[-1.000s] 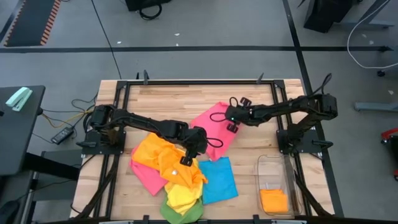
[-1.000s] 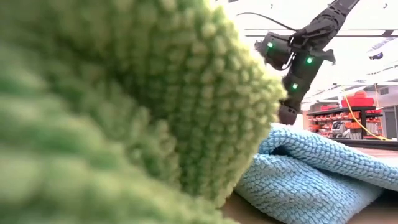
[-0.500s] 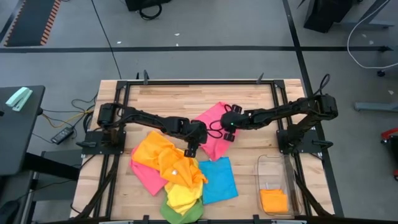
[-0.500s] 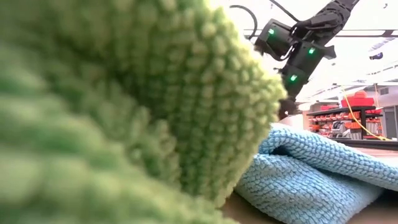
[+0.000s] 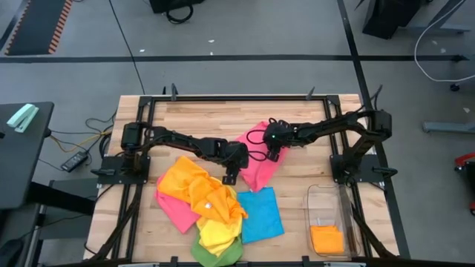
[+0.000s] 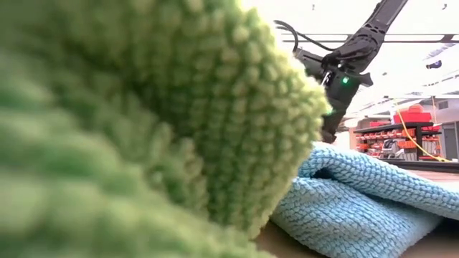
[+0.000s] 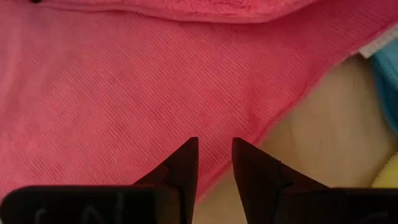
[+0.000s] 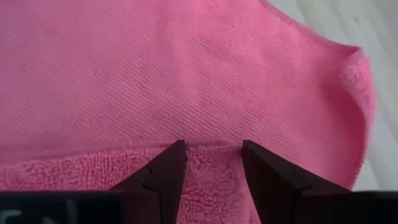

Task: Fold microfiber towels
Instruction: Fold the pink towel

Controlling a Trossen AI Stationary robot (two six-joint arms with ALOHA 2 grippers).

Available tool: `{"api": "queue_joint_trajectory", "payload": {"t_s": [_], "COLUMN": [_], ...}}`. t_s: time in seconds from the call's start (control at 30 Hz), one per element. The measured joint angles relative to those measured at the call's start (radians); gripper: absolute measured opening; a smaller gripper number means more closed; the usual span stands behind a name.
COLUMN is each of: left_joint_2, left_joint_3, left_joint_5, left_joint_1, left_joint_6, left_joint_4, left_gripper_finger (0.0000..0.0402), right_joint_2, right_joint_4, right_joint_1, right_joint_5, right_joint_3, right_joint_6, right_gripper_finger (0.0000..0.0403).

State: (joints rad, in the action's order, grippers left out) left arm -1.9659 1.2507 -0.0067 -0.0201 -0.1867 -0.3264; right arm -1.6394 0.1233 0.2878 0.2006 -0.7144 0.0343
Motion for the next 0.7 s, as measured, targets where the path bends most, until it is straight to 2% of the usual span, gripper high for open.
{"api": "queue_joint_trajectory", "payload": {"t_s": [0.1, 0.2, 0.47, 0.7], "left_joint_2": [0.0, 0.0, 0.0, 0.0], "left_joint_3": [0.0, 0.0, 0.0, 0.0], "left_joint_5": [0.0, 0.0, 0.0, 0.0], "left_joint_1": [0.001, 0.004, 0.005, 0.004], "left_joint_6": [0.0, 0.0, -0.004, -0.005], "left_joint_4": [-0.007, -0.018, -0.019, -0.024], "left_gripper_finger": [0.0103, 0.0103, 0.0099, 0.0098], "right_joint_2": [-0.001, 0.021, 0.044, 0.117], "right_joint_4": [0.001, 0.022, 0.054, 0.087], "right_joint_1": [-0.006, -0.021, -0.029, -0.029], "right_joint_5": [0.001, 0.003, -0.008, -0.02], "right_joint_3": [-0.001, 0.003, 0.004, 0.004], "right_joint_6": [0.007, -0.005, -0.013, -0.012], "right_gripper_finger": [0.0166, 0.0146, 0.005, 0.004]}}
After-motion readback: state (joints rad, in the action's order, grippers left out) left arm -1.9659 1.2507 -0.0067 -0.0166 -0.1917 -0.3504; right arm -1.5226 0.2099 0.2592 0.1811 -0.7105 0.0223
